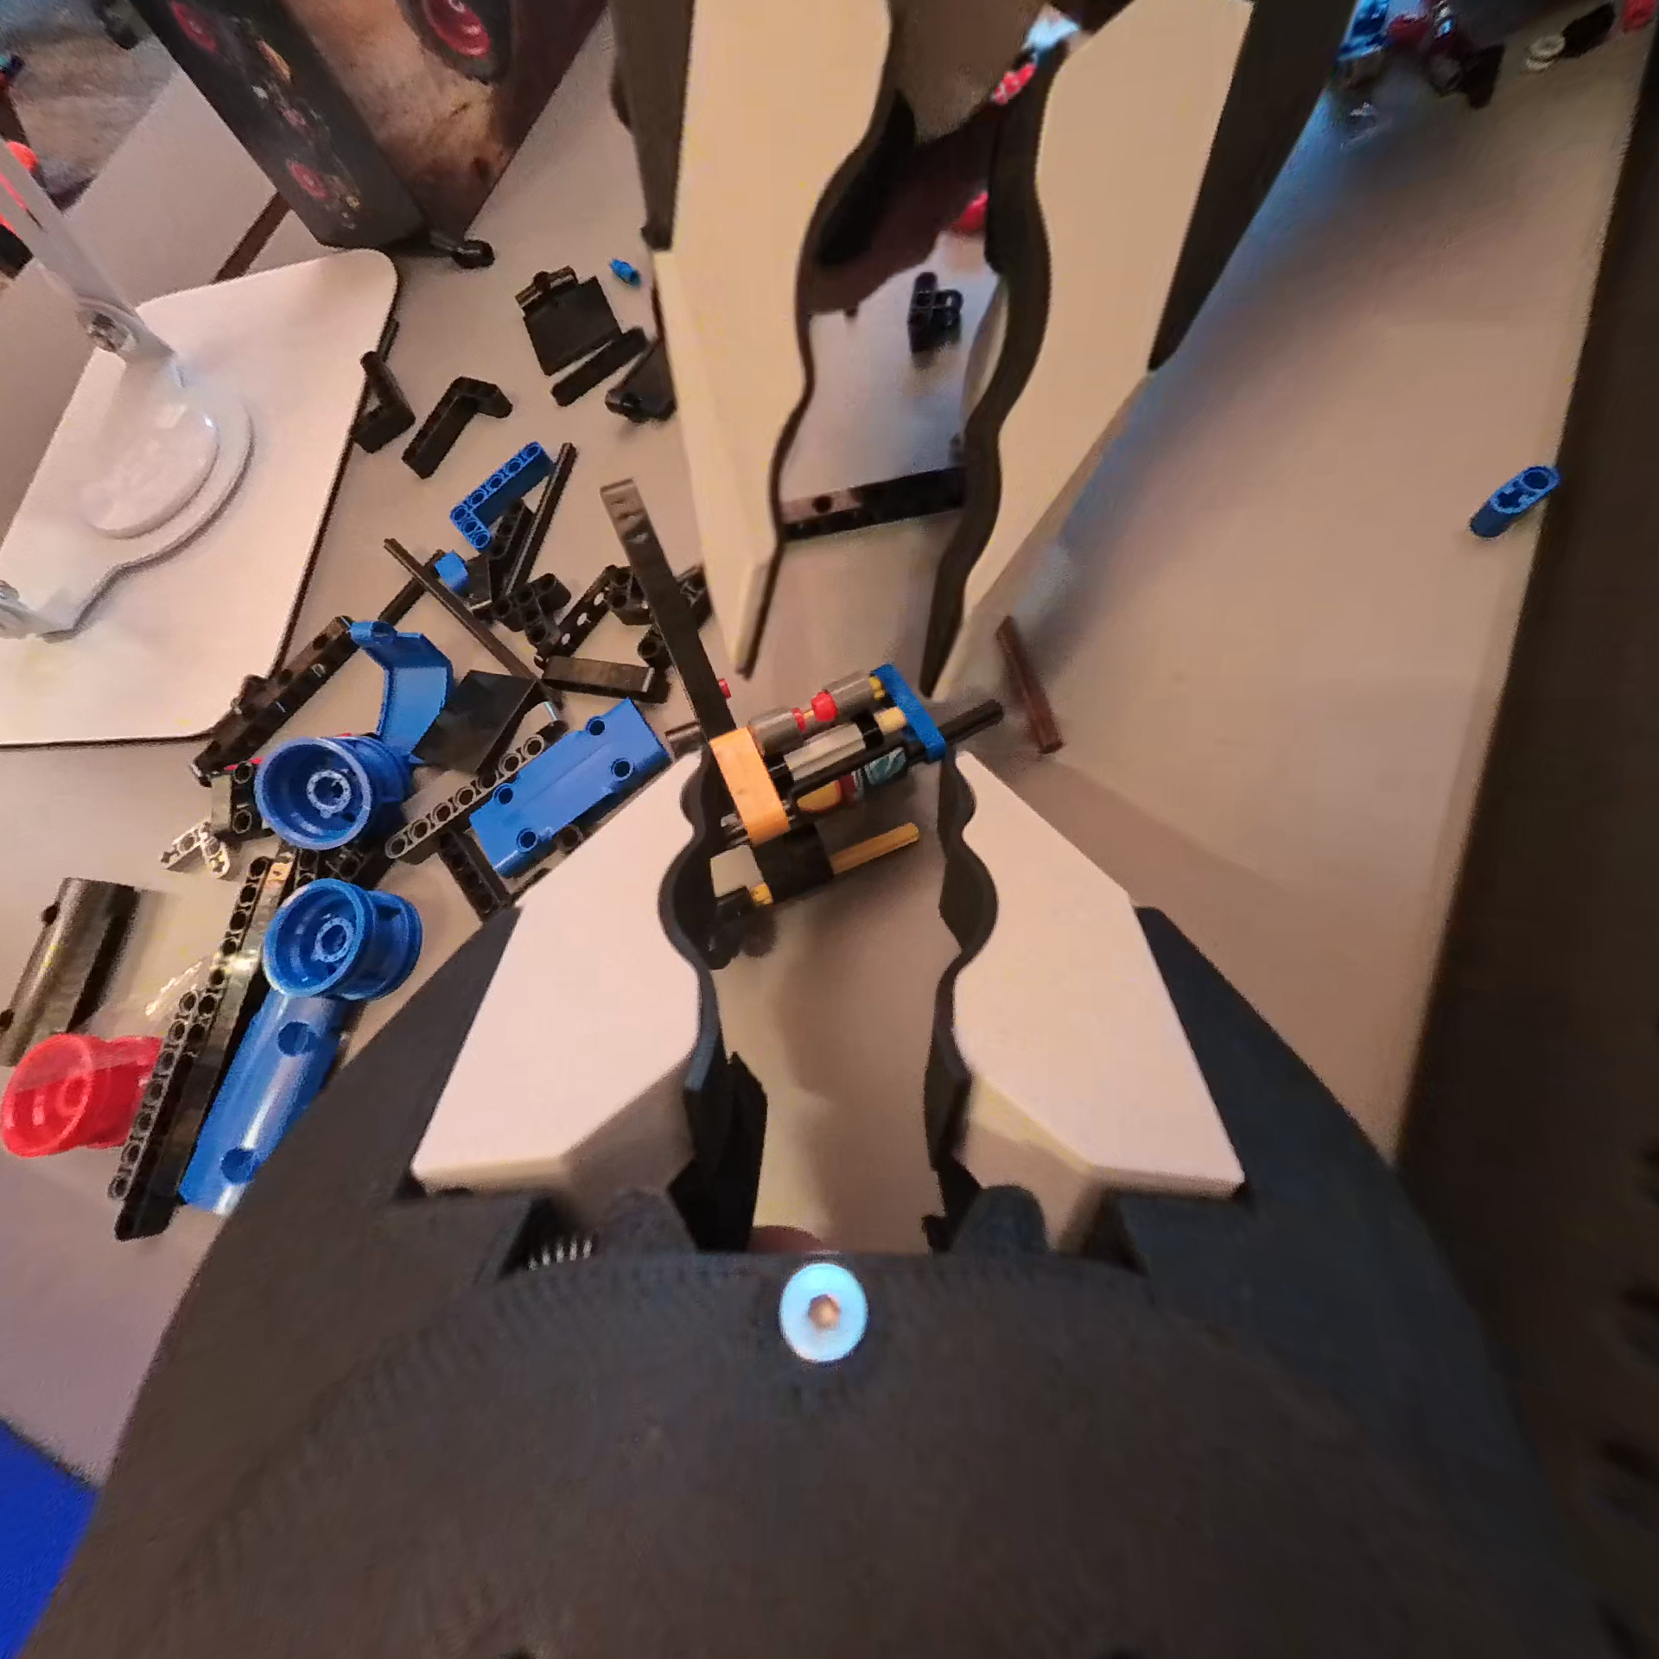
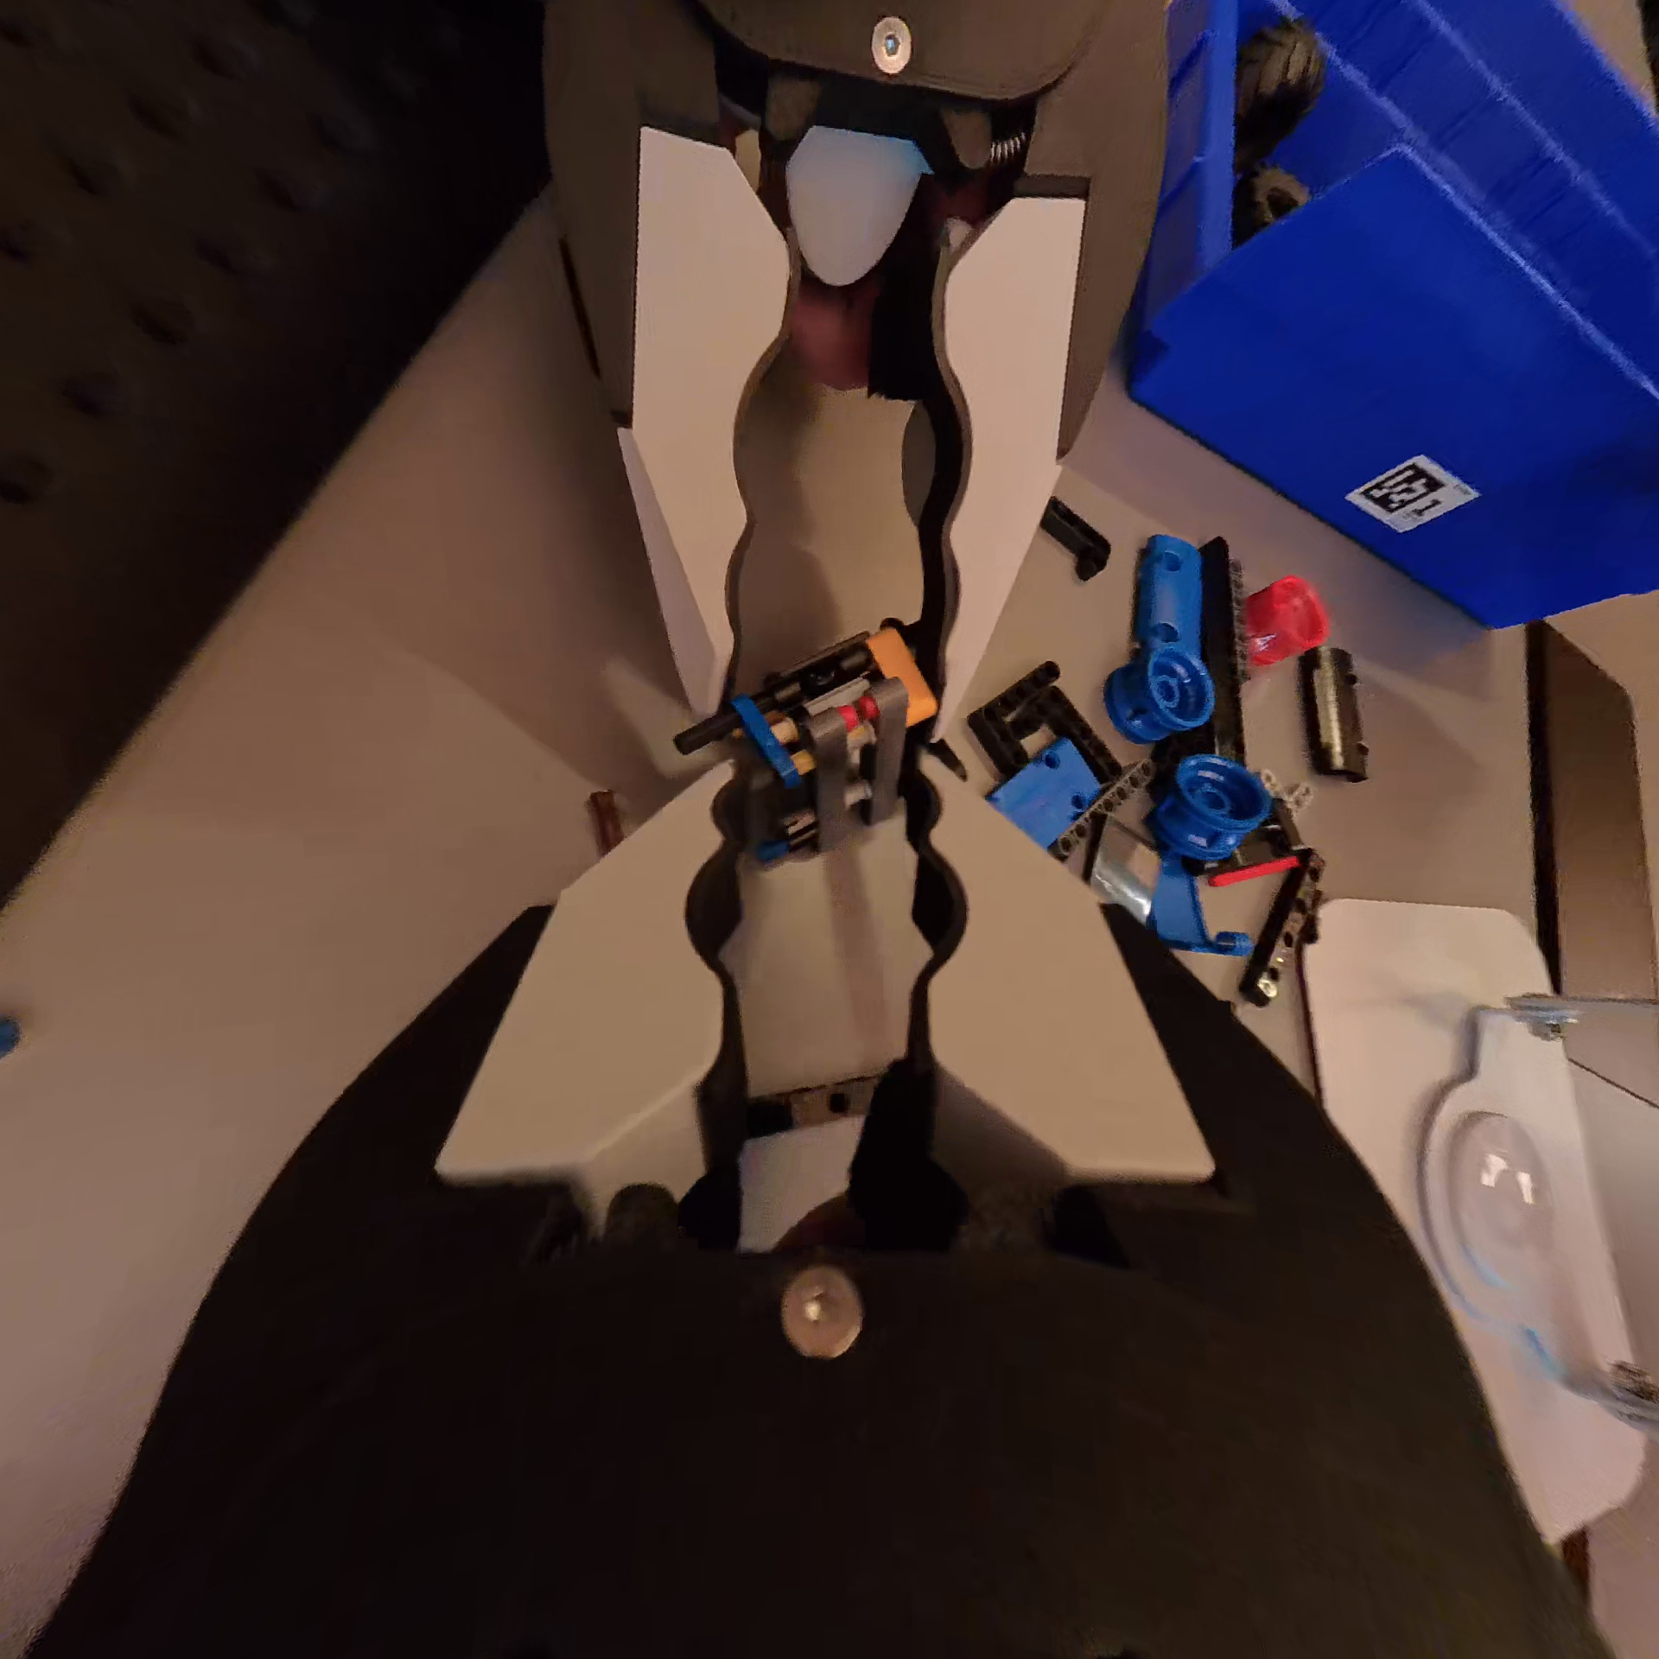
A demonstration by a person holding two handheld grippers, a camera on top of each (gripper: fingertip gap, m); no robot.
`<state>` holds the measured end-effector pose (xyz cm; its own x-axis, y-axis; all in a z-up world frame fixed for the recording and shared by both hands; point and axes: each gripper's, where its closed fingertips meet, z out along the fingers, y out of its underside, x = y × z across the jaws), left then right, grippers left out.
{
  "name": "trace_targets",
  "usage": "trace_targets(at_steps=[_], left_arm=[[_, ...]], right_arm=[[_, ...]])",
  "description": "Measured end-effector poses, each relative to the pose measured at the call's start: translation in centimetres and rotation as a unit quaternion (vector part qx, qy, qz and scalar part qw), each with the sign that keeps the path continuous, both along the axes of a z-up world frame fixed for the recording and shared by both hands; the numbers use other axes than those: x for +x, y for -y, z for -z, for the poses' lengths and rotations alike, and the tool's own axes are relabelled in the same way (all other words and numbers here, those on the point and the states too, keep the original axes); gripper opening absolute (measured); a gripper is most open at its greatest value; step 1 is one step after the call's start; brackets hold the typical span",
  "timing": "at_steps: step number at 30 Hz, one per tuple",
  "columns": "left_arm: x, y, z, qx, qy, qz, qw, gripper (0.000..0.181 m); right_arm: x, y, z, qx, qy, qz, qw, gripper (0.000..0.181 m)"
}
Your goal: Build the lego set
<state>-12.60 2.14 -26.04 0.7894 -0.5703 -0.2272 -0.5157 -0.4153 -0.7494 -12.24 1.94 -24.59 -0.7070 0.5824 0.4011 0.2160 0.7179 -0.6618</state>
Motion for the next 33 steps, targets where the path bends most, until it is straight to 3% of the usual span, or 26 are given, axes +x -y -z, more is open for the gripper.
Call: trace_targets(at_steps=[3, 8, 18, 22, 26, 30, 33], left_arm=[[0.3, 0.0, 0.0, 0.0, 0.002, 0.01, 1.0, 0.046], [0.7, -0.1, 0.1, -0.004, 0.001, 0.021, 1.0, 0.046], [-0.1, -0.6, 0.2, 0.011, -0.044, -0.012, 0.999, 0.055], [-1.1, -1.0, -0.5, 0.033, -0.066, -0.04, 0.996, 0.074], [-1.6, -0.8, -0.3, 0.031, -0.09, -0.052, 0.994, 0.071], [-1.6, -0.4, -0.4, 0.03, -0.077, -0.067, 0.994, 0.053], [-1.5, -0.1, -0.5, 0.025, -0.069, -0.077, 0.994, 0.052]], right_arm=[[-0.2, 0.3, -0.1, 0.01, -0.006, -0.021, 1.0, 0.042], [-0.3, 0.5, 0.5, -0.004, 0.037, -0.048, 0.998, 0.041], [-1.3, 0.2, 0.1, -0.052, 0.04, -0.026, 0.997, 0.042], [-1.5, 0.1, -0.1, -0.074, 0.043, -0.017, 0.996, 0.046], [-1.5, 0.3, 0.3, -0.076, 0.049, -0.022, 0.996, 0.045], [-1.6, 0.5, 0.4, -0.091, 0.056, -0.029, 0.994, 0.041], [-1.5, 0.7, 0.4, -0.098, 0.06, -0.034, 0.993, 0.041]])
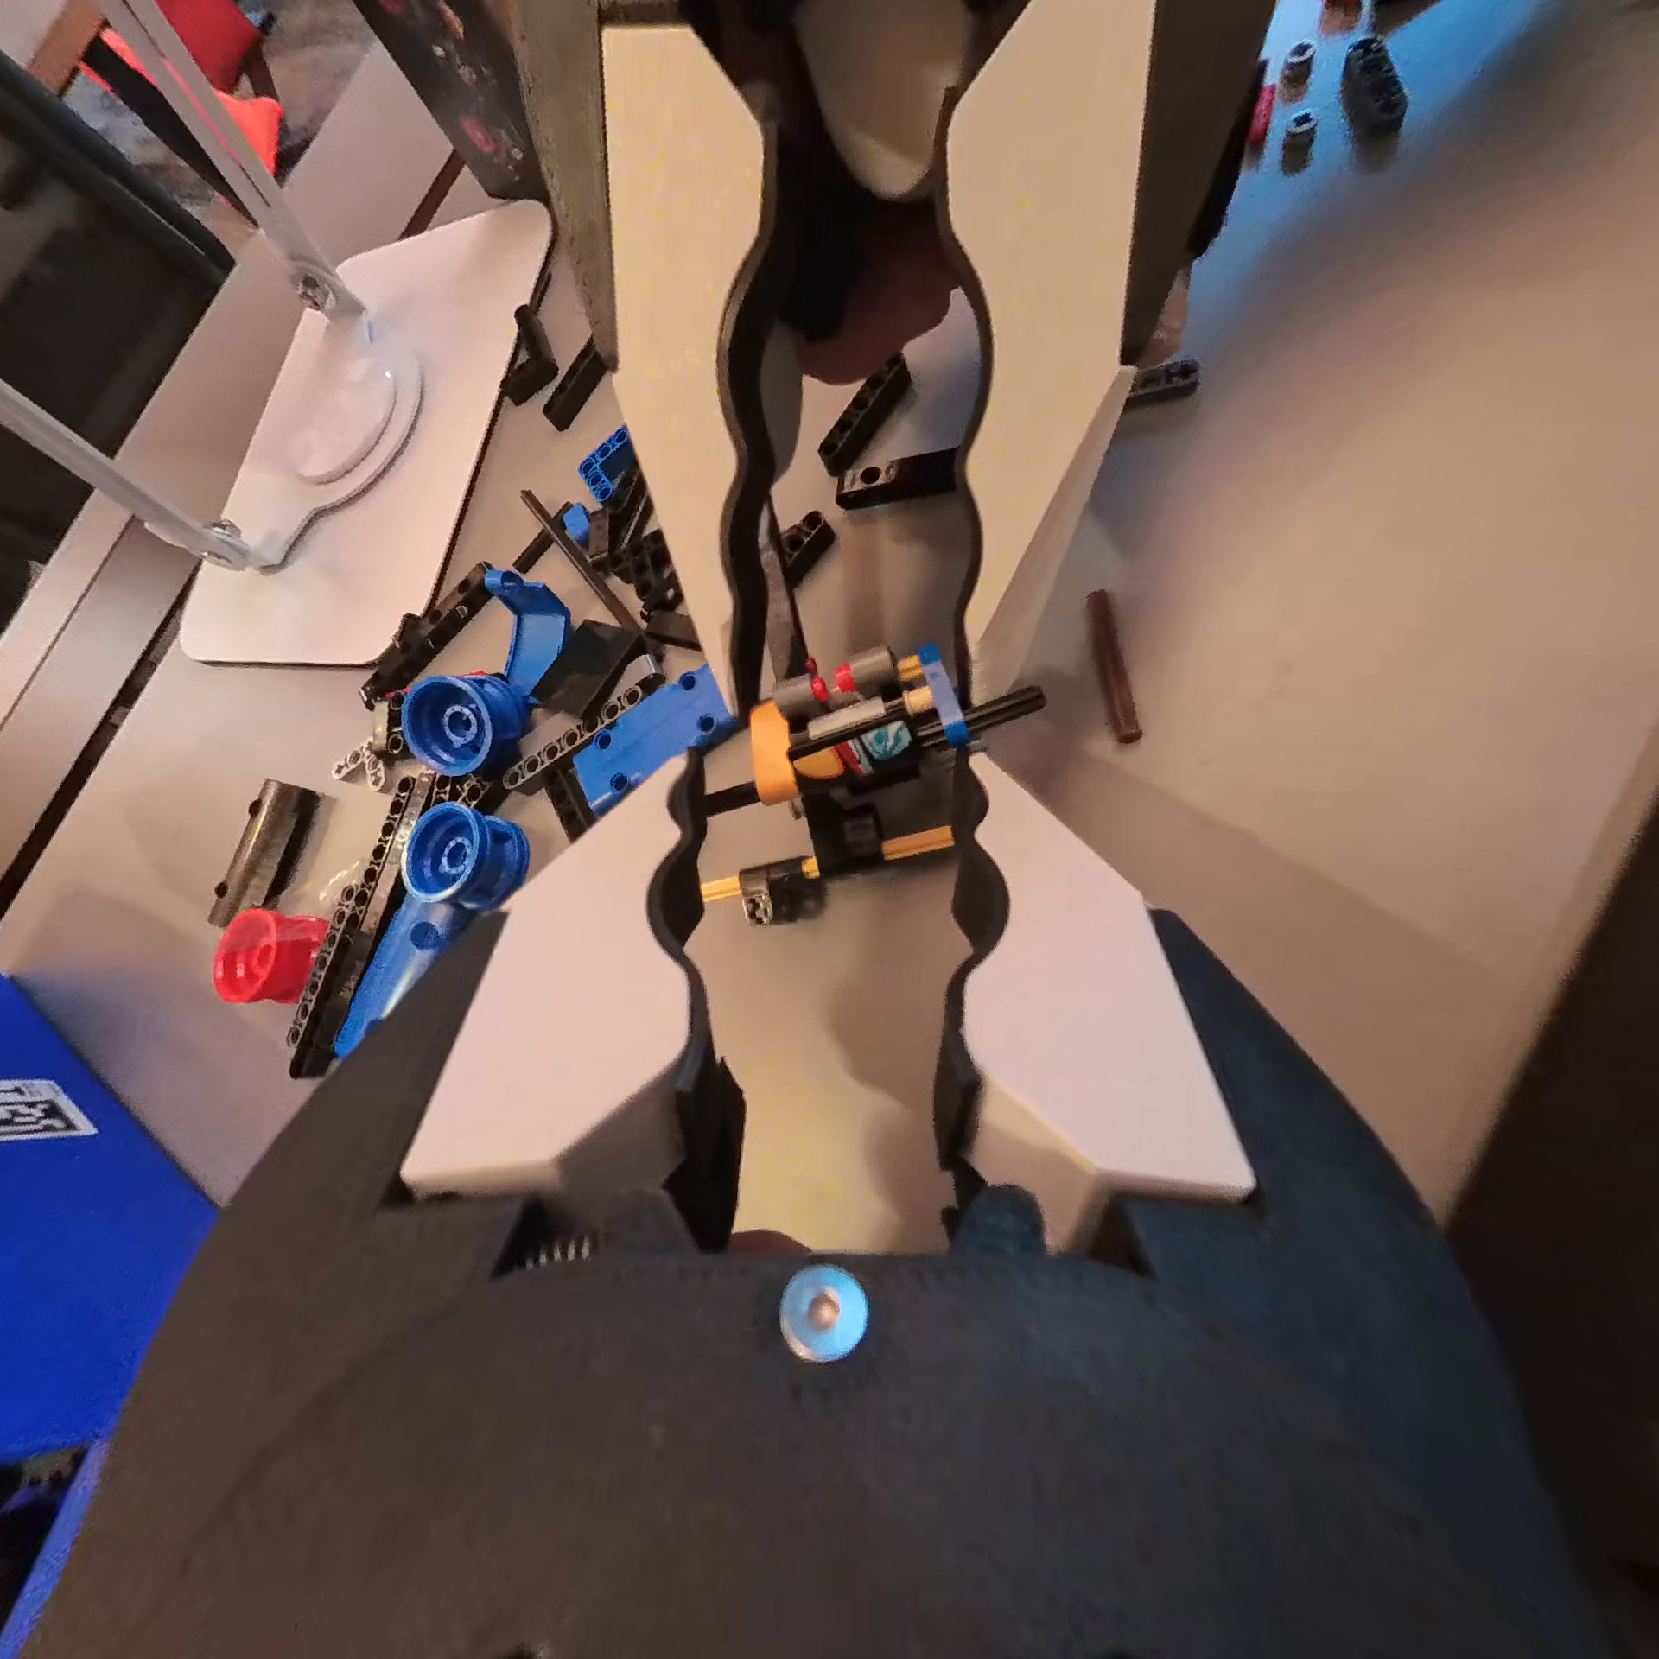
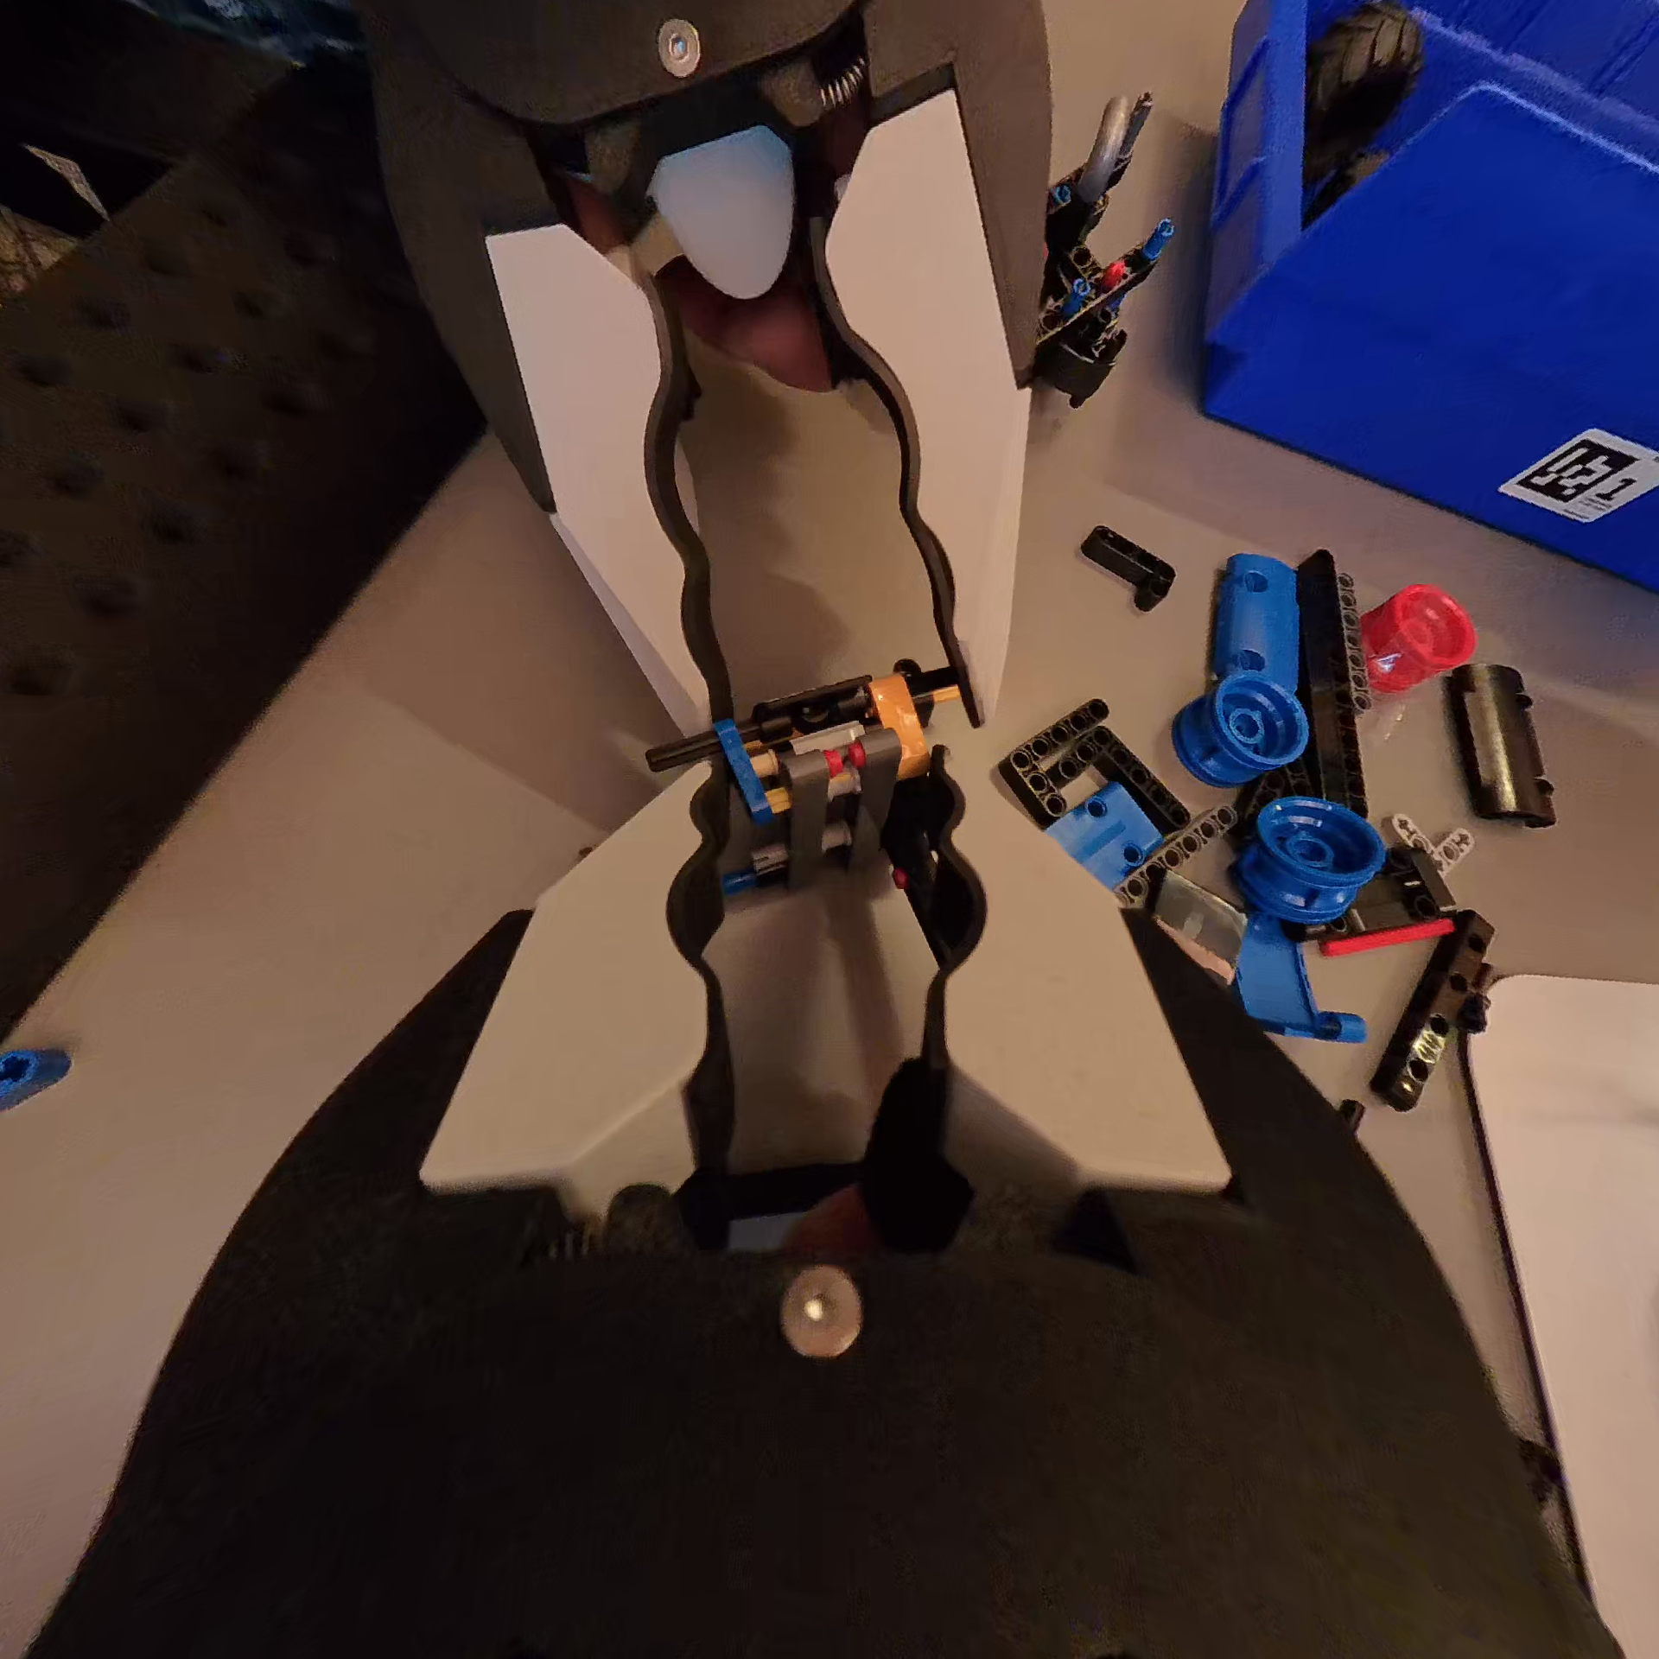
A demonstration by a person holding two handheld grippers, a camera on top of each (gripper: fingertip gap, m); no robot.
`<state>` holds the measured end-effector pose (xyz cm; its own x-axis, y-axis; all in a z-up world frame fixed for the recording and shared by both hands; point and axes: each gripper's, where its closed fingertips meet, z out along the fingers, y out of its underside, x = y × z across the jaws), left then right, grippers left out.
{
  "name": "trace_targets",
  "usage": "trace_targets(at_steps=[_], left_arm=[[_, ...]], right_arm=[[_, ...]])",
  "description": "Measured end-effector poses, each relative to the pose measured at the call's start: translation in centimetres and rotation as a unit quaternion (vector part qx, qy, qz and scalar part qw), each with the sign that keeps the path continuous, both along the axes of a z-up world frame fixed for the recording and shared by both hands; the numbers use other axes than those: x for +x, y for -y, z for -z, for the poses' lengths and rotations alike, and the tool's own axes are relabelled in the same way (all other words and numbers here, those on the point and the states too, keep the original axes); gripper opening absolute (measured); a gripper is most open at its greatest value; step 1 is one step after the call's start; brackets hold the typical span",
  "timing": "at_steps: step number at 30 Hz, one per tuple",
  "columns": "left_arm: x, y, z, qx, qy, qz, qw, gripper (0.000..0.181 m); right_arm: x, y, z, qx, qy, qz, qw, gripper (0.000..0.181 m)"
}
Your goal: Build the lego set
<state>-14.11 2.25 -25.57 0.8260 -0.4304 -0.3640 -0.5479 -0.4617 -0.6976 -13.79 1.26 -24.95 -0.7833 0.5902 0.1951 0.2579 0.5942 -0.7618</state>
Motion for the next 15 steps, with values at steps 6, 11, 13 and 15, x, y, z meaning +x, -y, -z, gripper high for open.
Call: trace_targets(at_steps=[6, 11, 13, 15], left_arm=[[0.7, 0.89, -0.88, 0.007, 0.071, -0.005, 0.997, 0.05], [0.84, 0.72, -0.71, 0.002, 0.091, -0.001, 0.996, 0.043], [0.83, 0.66, -0.73, -0.001, 0.098, 0.003, 0.995, 0.043], [0.74, 0.62, -0.72, -0.006, 0.098, 0.007, 0.995, 0.041]], right_arm=[[-0.17, 0.13, 0.05, -0.003, -0.003, 0.001, 1.0, 0.04], [-0.21, 0.16, 0.08, -0.004, -0.001, 0.002, 1.0, 0.04], [-0.21, 0.13, 0.08, -0.004, 0.0, 0.002, 1.0, 0.04], [-0.25, 0.11, 0.08, -0.006, 0.001, 0.002, 1.0, 0.04]])
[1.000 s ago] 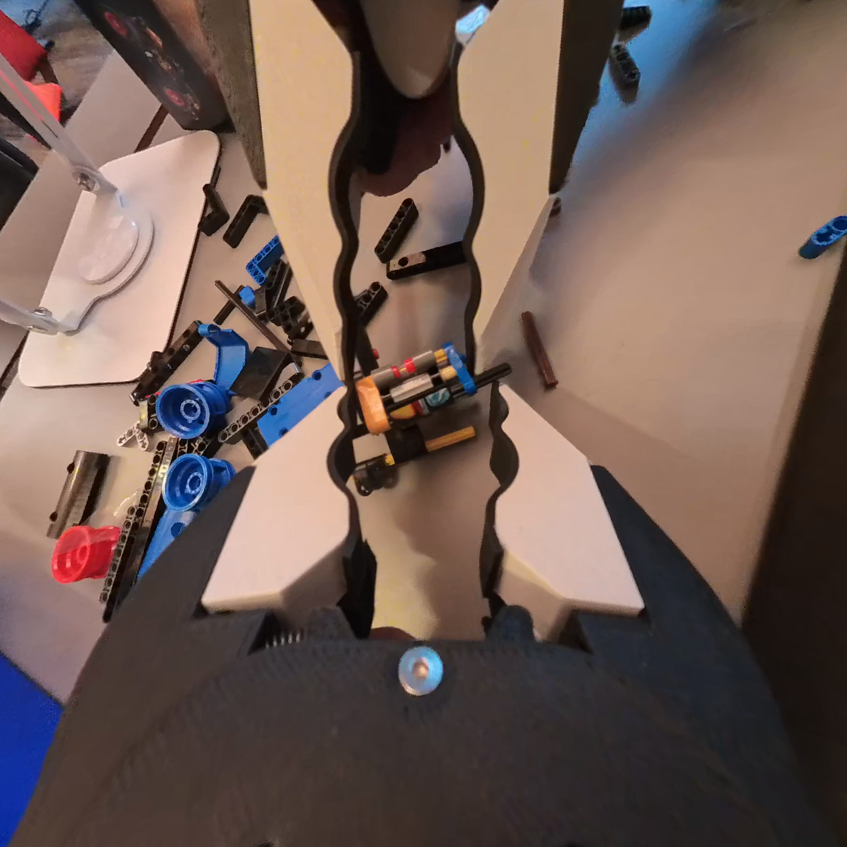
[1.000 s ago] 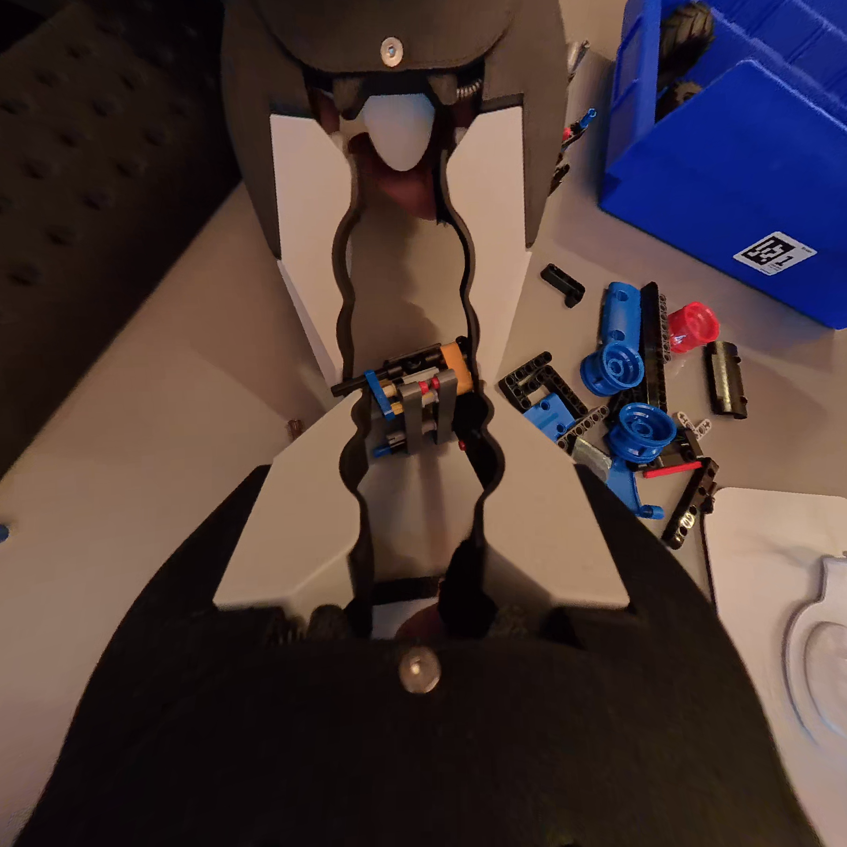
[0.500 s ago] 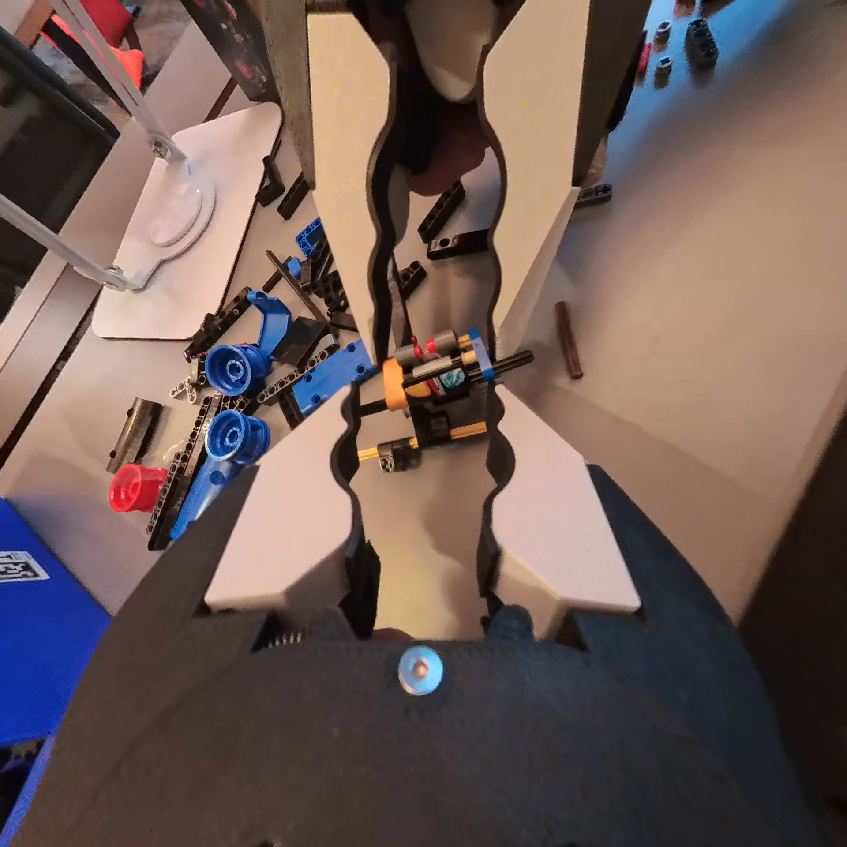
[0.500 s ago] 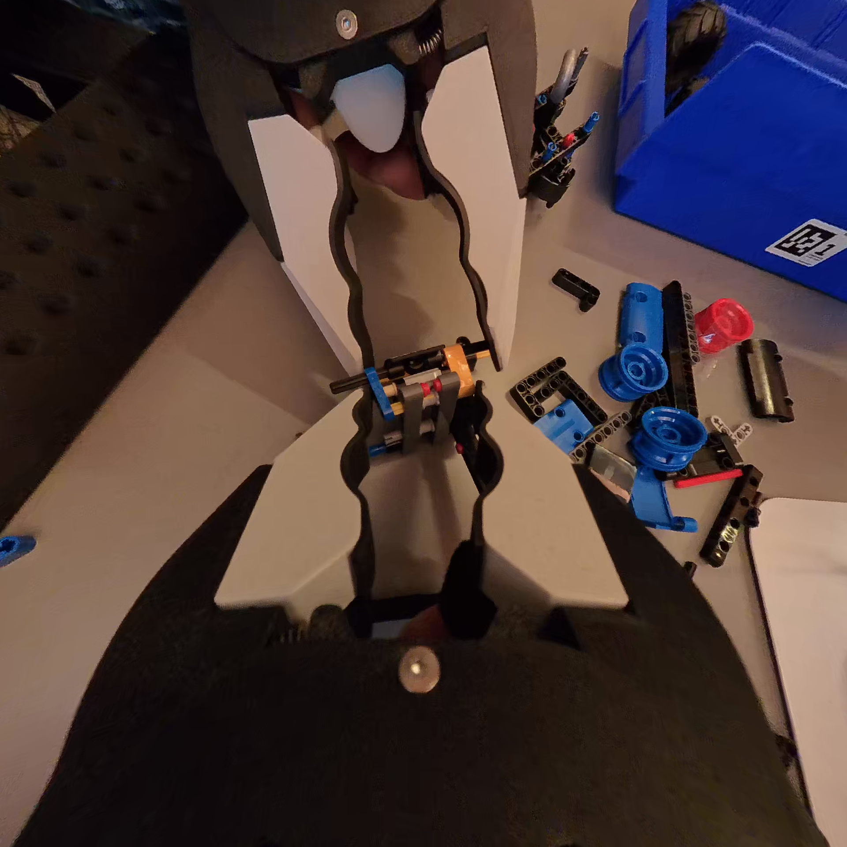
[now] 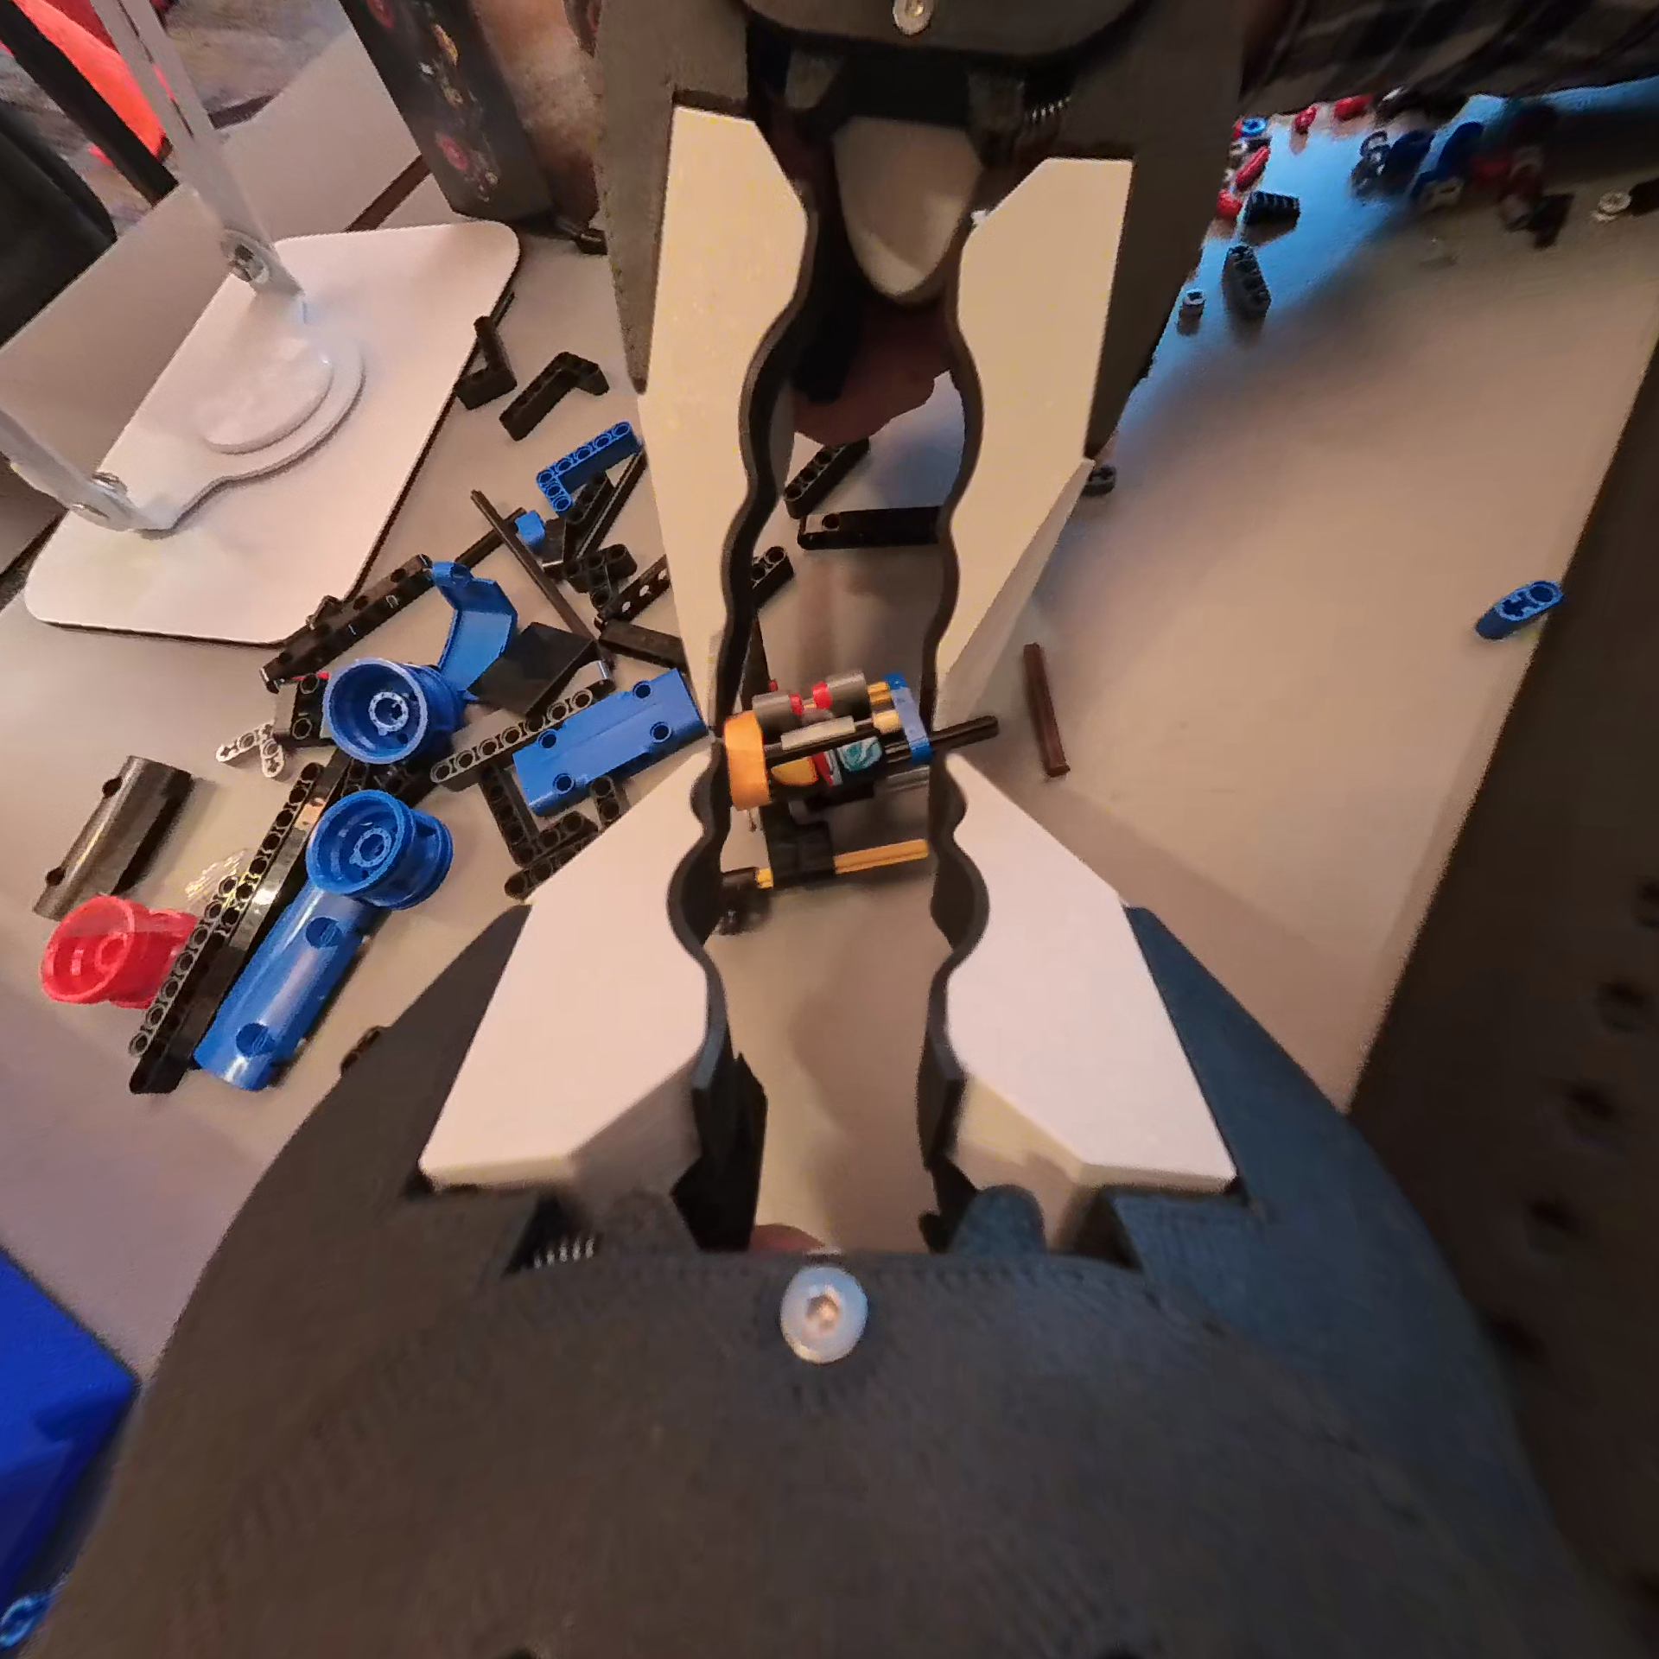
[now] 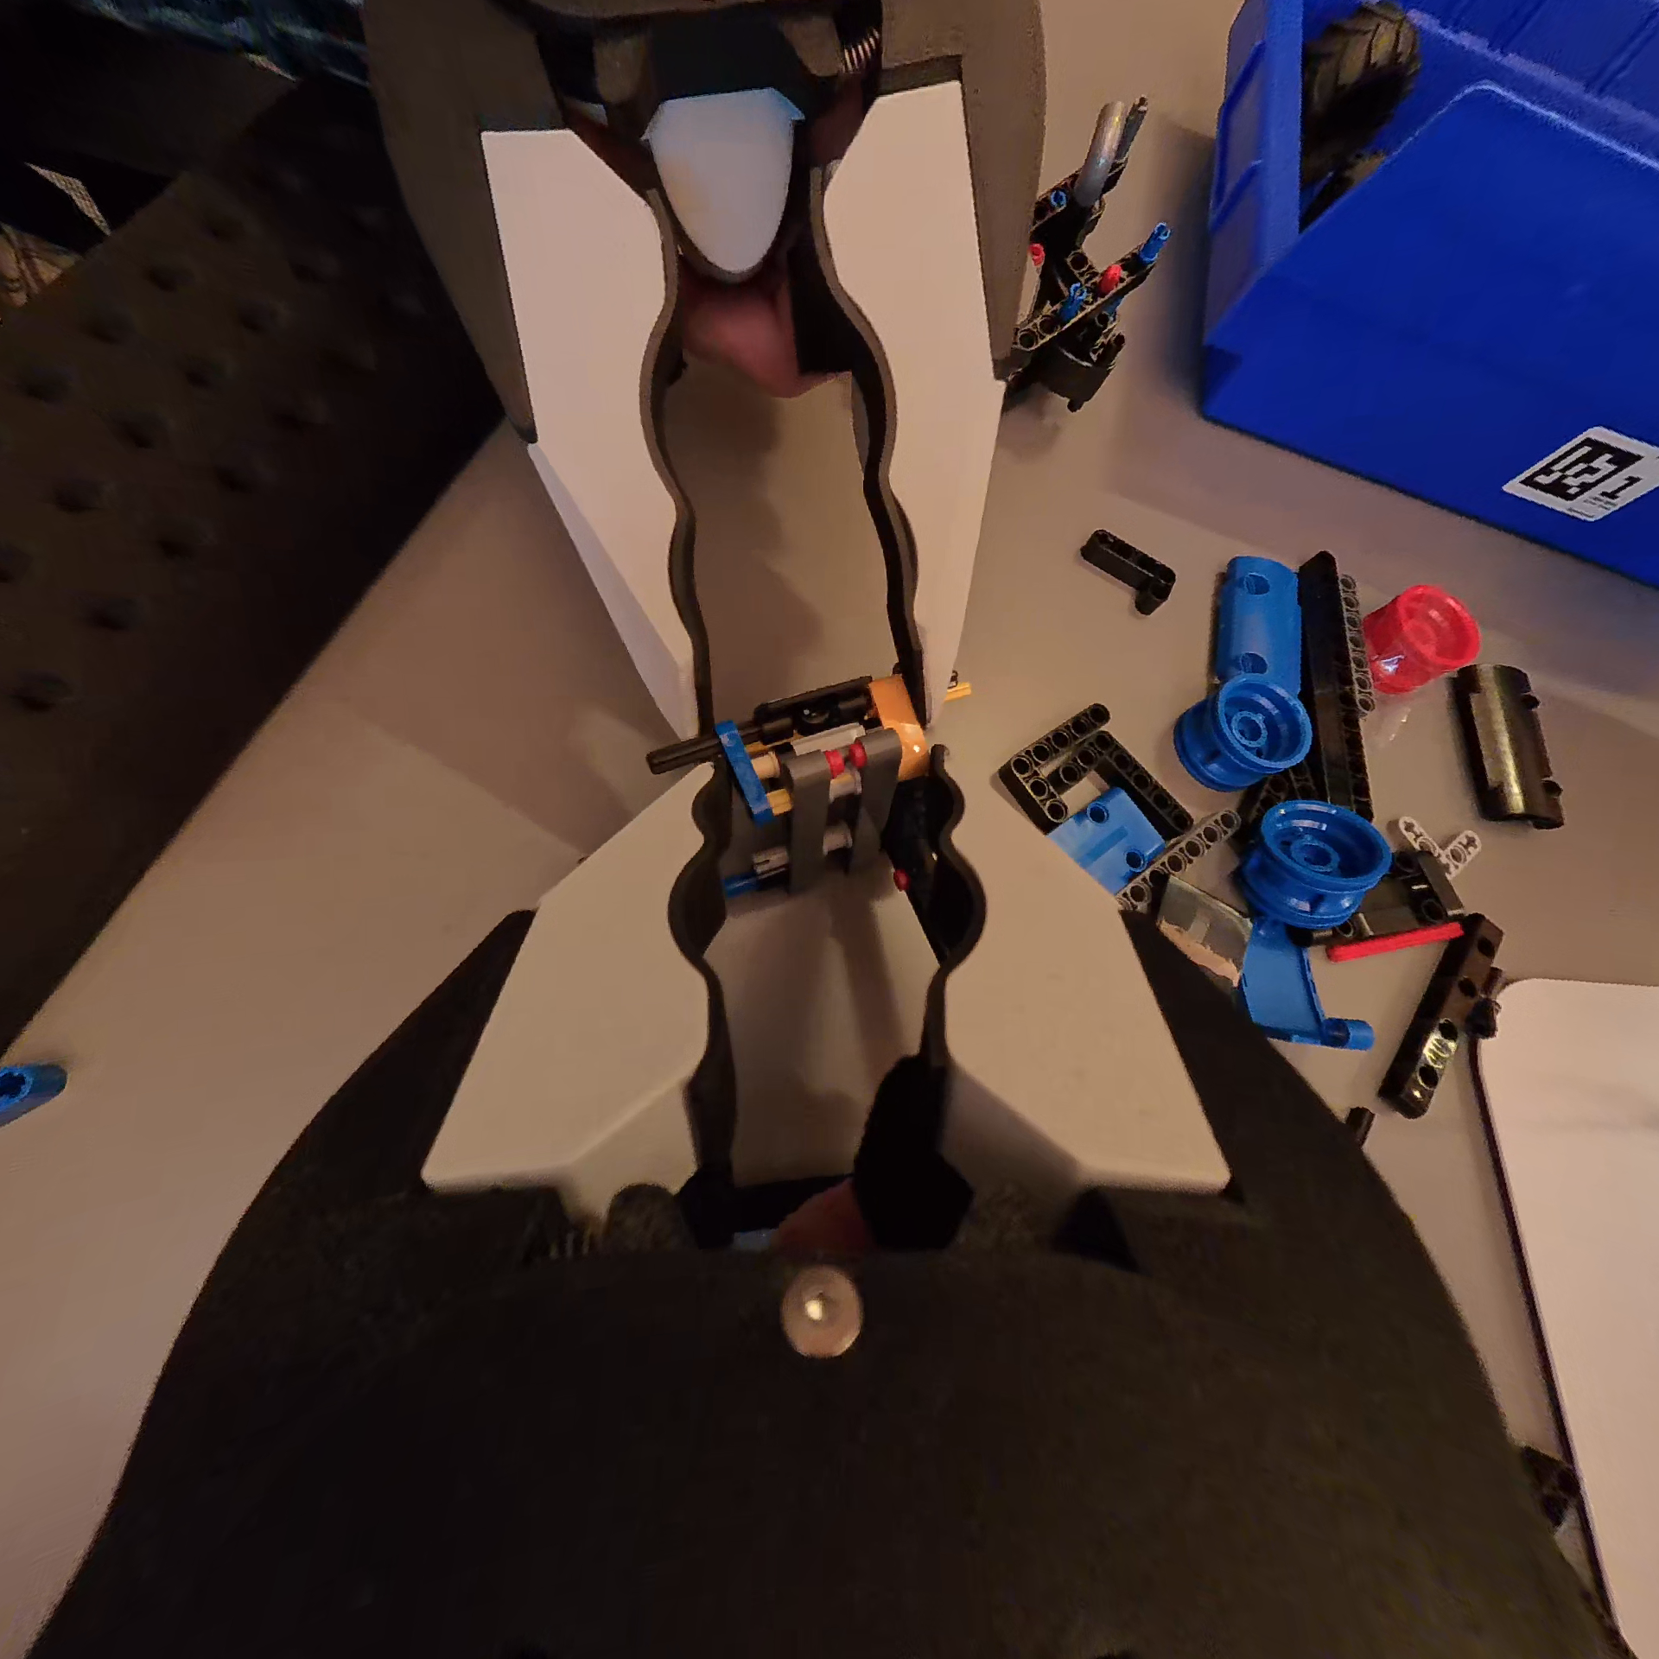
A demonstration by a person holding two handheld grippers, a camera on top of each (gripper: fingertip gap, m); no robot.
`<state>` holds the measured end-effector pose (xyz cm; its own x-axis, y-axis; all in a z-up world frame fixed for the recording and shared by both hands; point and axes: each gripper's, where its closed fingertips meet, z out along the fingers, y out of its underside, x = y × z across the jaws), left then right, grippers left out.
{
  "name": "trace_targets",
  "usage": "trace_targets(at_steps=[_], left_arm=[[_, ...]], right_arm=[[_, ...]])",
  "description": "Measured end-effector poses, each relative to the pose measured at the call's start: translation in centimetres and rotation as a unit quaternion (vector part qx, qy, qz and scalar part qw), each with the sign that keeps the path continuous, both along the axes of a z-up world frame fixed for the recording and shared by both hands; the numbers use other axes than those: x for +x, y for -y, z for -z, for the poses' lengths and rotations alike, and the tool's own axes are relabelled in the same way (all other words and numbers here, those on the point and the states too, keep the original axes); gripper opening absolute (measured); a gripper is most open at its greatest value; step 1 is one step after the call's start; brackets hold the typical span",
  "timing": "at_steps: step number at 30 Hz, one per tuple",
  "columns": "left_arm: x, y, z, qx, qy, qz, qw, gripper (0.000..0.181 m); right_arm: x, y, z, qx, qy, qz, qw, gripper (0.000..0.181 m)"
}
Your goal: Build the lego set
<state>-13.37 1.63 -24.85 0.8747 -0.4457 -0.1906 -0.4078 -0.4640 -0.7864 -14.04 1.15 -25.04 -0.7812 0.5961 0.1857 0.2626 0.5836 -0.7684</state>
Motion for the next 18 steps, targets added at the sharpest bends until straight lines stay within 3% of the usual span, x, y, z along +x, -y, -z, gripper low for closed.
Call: trace_targets(at_steps=[18], left_arm=[[-0.2, 0.04, 0.04, -0.006, 0.005, 0.046, 0.999, 0.038]], right_arm=[[0.11, -0.18, 0.04, 0.001, 0.009, -0.013, 1.0, 0.039]])
